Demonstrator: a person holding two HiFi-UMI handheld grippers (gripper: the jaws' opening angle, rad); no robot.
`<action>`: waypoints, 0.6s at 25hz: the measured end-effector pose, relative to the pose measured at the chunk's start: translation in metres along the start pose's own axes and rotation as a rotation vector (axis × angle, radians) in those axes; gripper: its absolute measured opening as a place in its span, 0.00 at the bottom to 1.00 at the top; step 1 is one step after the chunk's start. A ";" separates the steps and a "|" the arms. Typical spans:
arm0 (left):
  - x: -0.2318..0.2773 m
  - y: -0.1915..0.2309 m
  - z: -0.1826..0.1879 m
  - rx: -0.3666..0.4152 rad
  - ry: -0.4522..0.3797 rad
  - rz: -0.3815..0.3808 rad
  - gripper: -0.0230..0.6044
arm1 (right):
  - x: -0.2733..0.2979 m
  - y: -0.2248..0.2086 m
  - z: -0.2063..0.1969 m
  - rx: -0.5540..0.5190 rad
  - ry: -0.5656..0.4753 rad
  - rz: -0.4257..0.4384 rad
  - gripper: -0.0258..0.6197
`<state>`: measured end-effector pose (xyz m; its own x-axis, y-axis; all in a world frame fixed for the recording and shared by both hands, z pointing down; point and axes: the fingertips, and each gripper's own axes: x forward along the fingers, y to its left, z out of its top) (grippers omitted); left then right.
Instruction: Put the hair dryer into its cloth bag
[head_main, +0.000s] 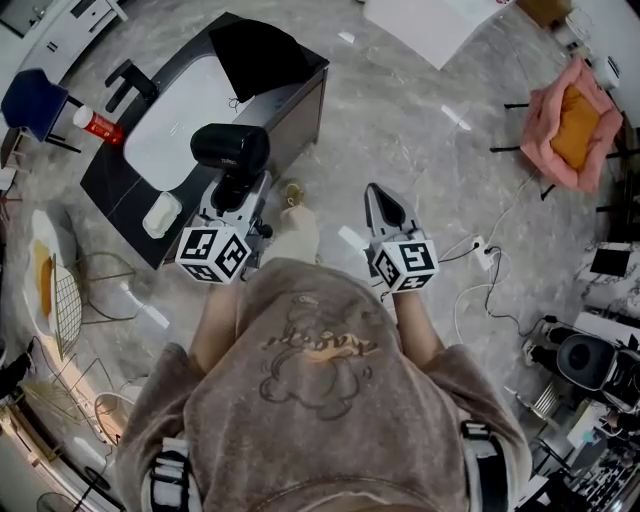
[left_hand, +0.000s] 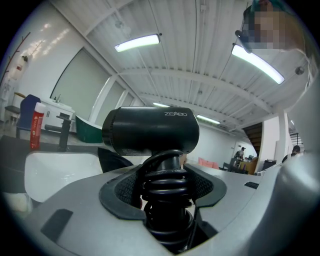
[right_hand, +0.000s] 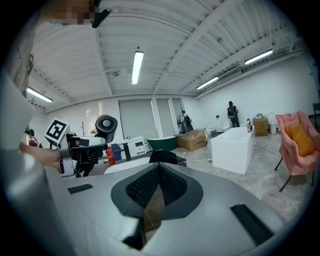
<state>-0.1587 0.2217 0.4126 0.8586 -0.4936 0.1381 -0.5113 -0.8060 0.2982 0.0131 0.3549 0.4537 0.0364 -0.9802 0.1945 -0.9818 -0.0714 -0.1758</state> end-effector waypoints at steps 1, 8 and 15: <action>0.005 0.002 0.001 -0.002 0.000 0.001 0.45 | 0.004 -0.003 0.001 -0.001 0.000 0.000 0.04; 0.048 0.029 0.010 -0.003 0.005 0.014 0.45 | 0.052 -0.029 0.008 -0.010 0.019 0.009 0.04; 0.103 0.071 0.031 -0.018 0.000 0.053 0.45 | 0.126 -0.054 0.030 -0.018 0.027 0.044 0.04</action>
<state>-0.1076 0.1032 0.4183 0.8303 -0.5357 0.1537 -0.5554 -0.7727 0.3074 0.0759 0.2293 0.4592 -0.0112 -0.9771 0.2127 -0.9857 -0.0250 -0.1669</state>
